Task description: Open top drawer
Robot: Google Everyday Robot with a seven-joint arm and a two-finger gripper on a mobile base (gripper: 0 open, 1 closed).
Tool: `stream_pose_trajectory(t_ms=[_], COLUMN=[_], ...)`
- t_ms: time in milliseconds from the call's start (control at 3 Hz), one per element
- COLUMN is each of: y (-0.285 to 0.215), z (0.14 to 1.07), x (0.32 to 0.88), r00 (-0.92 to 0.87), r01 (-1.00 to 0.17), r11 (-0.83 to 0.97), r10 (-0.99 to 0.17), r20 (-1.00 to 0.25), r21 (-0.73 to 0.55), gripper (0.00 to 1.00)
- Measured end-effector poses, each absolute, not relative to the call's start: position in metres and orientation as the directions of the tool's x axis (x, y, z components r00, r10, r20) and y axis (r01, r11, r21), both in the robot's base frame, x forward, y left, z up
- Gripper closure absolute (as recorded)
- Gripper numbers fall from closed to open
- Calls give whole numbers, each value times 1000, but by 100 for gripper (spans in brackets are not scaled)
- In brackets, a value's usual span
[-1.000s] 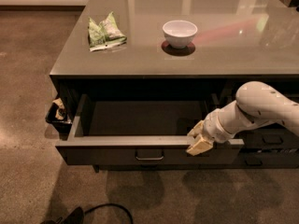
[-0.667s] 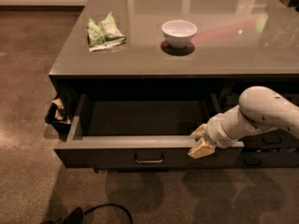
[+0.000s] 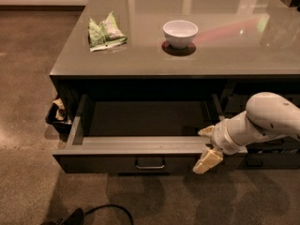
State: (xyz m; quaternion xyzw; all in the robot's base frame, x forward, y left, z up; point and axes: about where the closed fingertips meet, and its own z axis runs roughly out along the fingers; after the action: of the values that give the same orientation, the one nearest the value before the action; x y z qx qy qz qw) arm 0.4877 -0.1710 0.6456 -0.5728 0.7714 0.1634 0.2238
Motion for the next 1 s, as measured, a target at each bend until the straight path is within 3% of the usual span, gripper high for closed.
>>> stream_pose_trajectory(t_ms=[1000], y=[-184], z=[640], x=[451], r00=[-286], r01=[-947], r11=[321], r10=[-817], r20=[-501], r21=[19], gripper=[88])
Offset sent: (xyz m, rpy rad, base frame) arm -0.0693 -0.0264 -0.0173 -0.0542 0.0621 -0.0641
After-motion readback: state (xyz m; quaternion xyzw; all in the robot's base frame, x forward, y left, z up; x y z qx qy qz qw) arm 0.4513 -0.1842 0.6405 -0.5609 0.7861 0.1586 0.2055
